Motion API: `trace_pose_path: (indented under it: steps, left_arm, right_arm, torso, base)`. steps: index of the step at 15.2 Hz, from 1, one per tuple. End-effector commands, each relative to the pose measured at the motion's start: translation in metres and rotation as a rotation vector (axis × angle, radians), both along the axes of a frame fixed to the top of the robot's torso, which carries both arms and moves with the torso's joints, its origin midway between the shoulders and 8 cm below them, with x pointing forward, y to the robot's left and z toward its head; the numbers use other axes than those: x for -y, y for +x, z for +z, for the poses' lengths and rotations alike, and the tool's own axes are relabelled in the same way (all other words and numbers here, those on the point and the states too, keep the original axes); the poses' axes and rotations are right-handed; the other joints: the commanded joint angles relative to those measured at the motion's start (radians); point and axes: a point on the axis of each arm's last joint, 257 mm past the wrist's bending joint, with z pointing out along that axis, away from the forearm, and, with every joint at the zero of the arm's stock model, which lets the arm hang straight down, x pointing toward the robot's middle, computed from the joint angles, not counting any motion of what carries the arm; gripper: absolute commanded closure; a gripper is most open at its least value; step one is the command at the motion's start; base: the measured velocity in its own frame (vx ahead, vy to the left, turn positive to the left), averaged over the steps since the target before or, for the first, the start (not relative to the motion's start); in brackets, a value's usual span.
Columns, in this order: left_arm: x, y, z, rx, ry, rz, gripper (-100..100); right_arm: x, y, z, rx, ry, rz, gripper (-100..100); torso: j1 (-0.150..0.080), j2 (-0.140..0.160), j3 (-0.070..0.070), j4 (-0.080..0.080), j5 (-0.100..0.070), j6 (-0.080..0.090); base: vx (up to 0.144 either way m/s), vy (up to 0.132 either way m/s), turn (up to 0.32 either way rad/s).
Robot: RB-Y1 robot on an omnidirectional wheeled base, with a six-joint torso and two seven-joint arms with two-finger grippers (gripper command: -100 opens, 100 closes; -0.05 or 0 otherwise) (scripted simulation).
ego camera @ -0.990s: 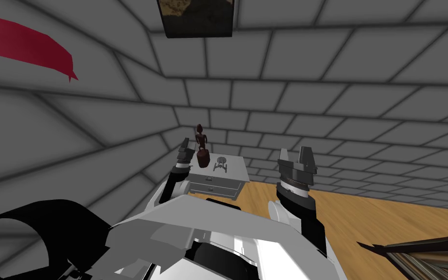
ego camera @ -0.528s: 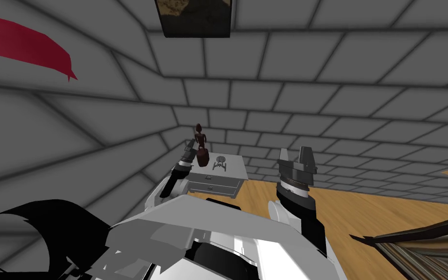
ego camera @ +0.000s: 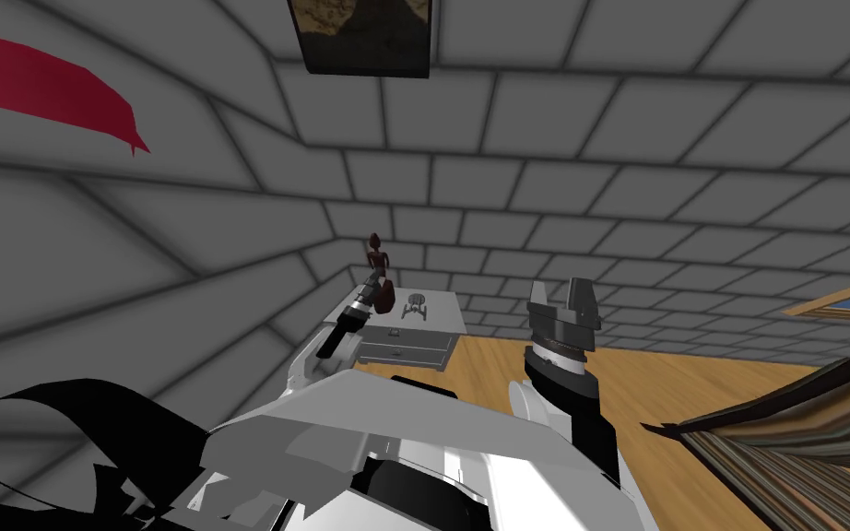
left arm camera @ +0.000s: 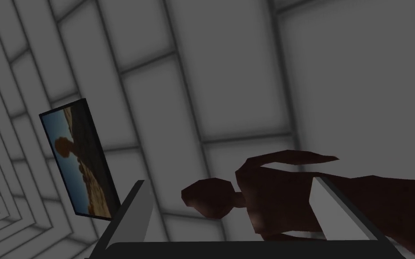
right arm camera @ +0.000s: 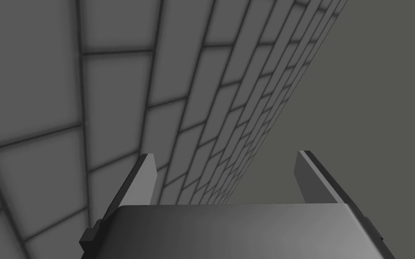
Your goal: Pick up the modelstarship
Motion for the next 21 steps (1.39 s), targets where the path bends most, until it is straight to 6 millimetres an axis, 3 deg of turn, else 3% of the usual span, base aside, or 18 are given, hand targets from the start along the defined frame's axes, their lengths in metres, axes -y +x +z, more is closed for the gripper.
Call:
trace_pose_path:
  steps: [1, 4, 10, 21]
  left_arm:
    - [0.001, 0.014, -0.016, -0.054, 0.009, 0.003, -100]
    - [0.001, 0.023, -0.026, -0.090, 0.013, 0.006, -100]
    - [0.002, 0.056, -0.074, -0.243, 0.017, 0.027, -100]
    - [0.004, 0.088, -0.138, -0.447, -0.001, 0.061, -100]
  right_arm:
    - [0.000, 0.000, 0.000, 0.000, 0.000, 0.000, 0]
    - [0.000, 0.000, 0.000, 0.000, 0.000, 0.000, 0]
    - [0.000, 0.000, 0.000, 0.000, 0.000, 0.000, 0]
    - [0.000, 0.000, 0.000, 0.000, 0.000, 0.000, 0]
  torso:
    - [0.000, 0.000, 0.000, 0.000, 0.000, 0.000]
    - [0.001, -0.001, -0.001, 0.000, 0.000, 0.000]
    - [0.001, -0.001, -0.001, 0.000, 0.000, 0.000]
    - [0.002, -0.003, -0.002, -0.001, 0.001, 0.000]
  base:
    - [-0.044, -0.003, -0.057]
    - [-0.035, 0.001, -0.049]
    - [-0.037, 0.005, -0.070]
    - [-0.021, 0.018, -0.065]
